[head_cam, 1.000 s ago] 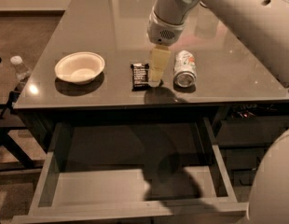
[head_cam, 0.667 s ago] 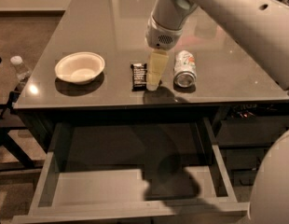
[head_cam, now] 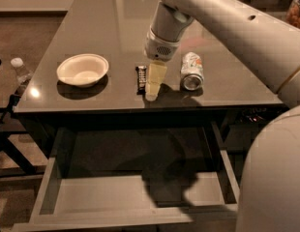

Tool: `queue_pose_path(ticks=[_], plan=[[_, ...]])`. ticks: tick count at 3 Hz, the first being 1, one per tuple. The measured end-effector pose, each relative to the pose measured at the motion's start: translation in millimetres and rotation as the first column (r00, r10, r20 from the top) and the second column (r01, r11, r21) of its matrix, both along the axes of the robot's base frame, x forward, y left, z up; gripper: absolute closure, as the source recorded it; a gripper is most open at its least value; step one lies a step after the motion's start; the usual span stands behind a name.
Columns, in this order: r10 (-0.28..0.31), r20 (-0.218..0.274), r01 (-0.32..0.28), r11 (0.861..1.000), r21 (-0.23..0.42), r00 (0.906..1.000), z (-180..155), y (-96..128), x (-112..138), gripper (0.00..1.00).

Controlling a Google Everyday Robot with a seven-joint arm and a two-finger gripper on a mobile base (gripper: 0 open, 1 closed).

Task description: Place rxbar chocolate into top drawer

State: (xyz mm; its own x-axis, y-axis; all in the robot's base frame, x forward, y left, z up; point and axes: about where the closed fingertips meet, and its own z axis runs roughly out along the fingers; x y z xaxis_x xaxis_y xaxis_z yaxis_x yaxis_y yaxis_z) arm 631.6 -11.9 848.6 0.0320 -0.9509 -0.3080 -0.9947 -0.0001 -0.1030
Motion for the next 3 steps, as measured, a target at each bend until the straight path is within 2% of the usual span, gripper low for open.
queue_pose_path(ticks=[3], plan=[[0.037,-0.063,-0.037,0.999,-0.003,0.9973,-26.8,11.0,15.8,0.00]])
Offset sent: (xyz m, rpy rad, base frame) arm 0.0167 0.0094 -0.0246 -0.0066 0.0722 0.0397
